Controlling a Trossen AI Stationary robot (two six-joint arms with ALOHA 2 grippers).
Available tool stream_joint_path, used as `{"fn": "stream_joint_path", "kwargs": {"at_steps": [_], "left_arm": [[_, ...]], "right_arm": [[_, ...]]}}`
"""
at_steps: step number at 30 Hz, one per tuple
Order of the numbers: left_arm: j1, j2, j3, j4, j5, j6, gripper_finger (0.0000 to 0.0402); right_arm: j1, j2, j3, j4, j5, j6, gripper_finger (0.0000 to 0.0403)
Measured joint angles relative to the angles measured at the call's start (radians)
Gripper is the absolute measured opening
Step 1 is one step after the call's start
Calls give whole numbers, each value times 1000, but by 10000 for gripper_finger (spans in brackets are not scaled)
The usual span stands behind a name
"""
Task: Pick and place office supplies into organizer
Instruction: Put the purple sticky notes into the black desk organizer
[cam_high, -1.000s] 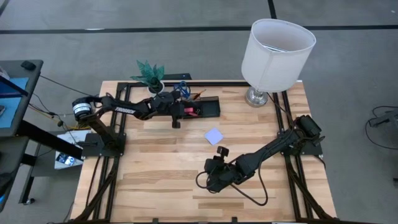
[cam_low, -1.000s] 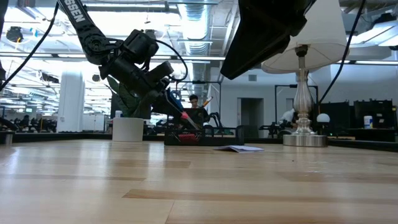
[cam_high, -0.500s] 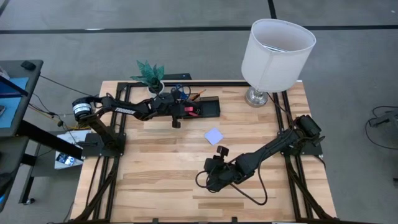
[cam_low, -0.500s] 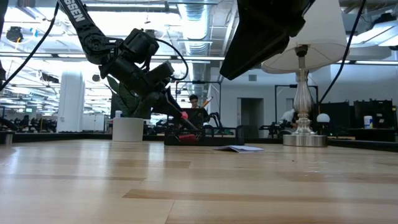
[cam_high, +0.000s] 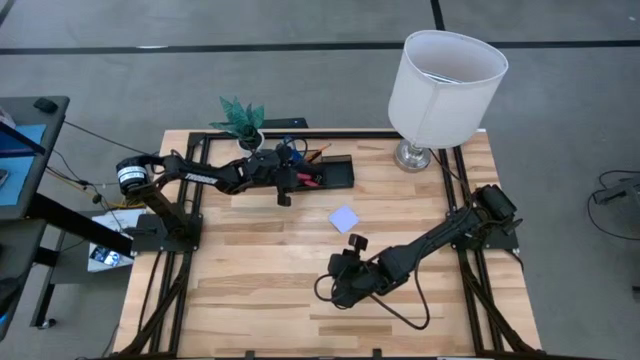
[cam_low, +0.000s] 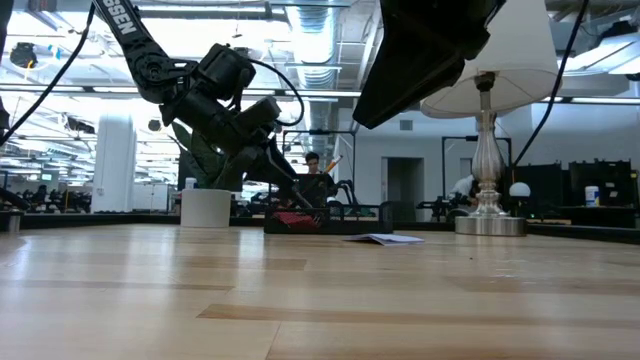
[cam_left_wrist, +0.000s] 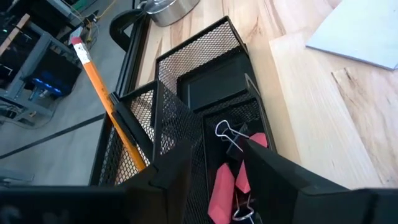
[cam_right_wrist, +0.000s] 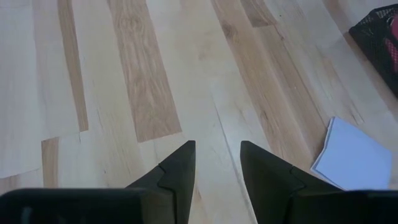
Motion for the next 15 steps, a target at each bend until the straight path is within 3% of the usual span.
{"fn": "stream_joint_path", "kwargs": {"at_steps": [10, 15], "left_arm": [[-25, 0, 0, -3, -2, 0, 158], [-88, -28, 0, -74, -131, 16, 158]], "right_arm": [[0, 0, 0, 0, 0, 0, 123], [1, 0, 0, 0, -1, 33, 123]]}}
